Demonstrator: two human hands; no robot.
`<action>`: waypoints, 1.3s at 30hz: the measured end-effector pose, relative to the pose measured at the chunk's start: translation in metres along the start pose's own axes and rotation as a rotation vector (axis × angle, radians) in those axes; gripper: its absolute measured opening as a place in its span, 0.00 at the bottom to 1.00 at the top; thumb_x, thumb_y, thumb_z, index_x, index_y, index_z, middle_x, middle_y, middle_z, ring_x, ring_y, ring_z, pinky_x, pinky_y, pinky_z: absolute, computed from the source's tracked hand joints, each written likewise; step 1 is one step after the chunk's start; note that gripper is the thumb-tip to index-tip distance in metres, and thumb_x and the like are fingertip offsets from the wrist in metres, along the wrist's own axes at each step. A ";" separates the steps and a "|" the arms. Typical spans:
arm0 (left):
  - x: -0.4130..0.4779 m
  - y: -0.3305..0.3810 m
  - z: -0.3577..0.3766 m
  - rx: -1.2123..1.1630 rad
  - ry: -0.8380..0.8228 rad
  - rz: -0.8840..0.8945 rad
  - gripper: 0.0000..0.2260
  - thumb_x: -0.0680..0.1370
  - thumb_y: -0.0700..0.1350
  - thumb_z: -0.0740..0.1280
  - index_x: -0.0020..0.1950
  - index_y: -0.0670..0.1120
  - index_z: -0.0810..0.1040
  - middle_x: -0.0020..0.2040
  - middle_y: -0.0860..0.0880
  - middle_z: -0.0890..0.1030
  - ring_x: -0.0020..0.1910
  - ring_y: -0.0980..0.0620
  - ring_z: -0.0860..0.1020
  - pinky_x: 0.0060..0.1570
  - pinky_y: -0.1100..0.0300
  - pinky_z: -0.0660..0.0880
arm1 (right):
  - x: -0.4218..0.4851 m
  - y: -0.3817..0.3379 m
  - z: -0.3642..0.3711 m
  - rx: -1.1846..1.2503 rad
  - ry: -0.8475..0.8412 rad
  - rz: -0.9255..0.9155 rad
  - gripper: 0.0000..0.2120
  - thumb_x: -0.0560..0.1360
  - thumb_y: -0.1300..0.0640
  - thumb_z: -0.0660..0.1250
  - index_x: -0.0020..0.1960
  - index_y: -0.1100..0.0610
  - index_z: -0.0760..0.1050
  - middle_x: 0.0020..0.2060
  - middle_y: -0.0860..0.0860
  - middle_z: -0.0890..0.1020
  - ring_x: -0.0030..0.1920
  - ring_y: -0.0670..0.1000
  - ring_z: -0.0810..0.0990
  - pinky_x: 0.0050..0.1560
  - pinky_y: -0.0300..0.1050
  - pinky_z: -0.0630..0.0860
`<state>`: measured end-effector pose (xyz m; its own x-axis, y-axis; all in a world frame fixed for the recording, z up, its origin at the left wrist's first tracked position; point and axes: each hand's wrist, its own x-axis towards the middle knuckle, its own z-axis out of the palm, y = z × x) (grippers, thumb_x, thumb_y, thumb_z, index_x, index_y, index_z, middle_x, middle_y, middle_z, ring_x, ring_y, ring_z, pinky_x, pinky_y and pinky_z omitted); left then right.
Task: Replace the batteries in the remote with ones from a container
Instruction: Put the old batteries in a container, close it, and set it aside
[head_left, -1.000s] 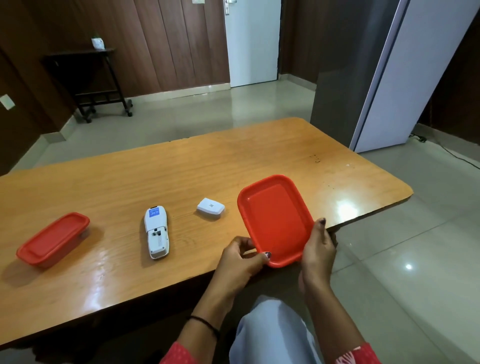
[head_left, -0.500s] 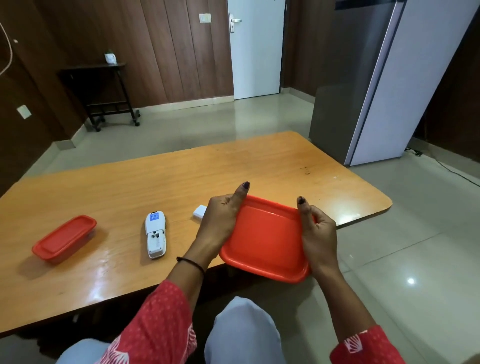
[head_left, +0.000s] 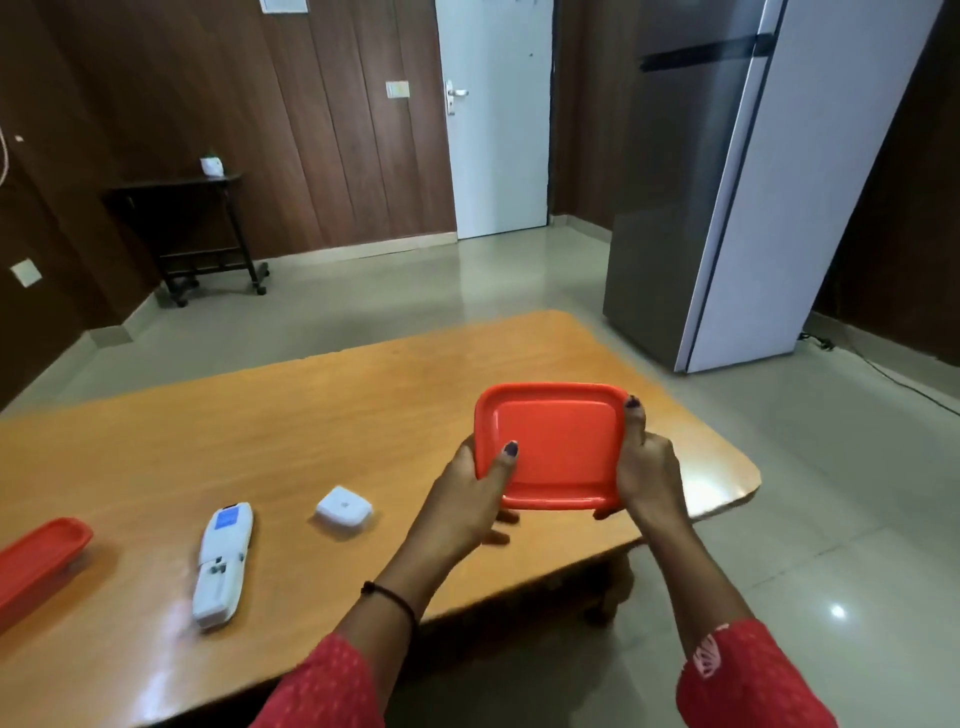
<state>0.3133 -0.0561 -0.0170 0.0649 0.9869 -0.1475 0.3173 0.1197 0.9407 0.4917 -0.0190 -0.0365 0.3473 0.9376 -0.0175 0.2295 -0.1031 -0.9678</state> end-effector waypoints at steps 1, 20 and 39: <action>0.020 0.001 0.002 -0.030 -0.019 -0.019 0.23 0.77 0.62 0.58 0.68 0.53 0.63 0.59 0.46 0.77 0.43 0.46 0.84 0.39 0.51 0.82 | 0.026 -0.001 0.002 0.048 -0.046 0.026 0.32 0.77 0.35 0.47 0.46 0.62 0.73 0.38 0.60 0.78 0.33 0.63 0.82 0.24 0.50 0.79; 0.469 -0.020 0.000 -0.340 0.051 -0.233 0.12 0.80 0.46 0.61 0.47 0.37 0.72 0.34 0.40 0.75 0.30 0.44 0.78 0.31 0.49 0.81 | 0.438 0.053 0.145 0.150 -0.087 0.162 0.10 0.80 0.57 0.59 0.54 0.59 0.77 0.42 0.55 0.76 0.41 0.56 0.77 0.39 0.50 0.80; 0.428 -0.007 -0.043 -0.209 0.019 -0.109 0.14 0.81 0.49 0.58 0.61 0.42 0.71 0.46 0.40 0.78 0.41 0.43 0.83 0.40 0.48 0.82 | 0.387 0.022 0.164 0.145 0.336 0.013 0.13 0.81 0.50 0.53 0.48 0.55 0.72 0.46 0.61 0.79 0.39 0.50 0.76 0.47 0.59 0.79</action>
<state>0.2984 0.3702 -0.0733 0.0225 0.9686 -0.2475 0.1187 0.2433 0.9627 0.4826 0.3959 -0.1059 0.6340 0.7727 0.0304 0.1003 -0.0432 -0.9940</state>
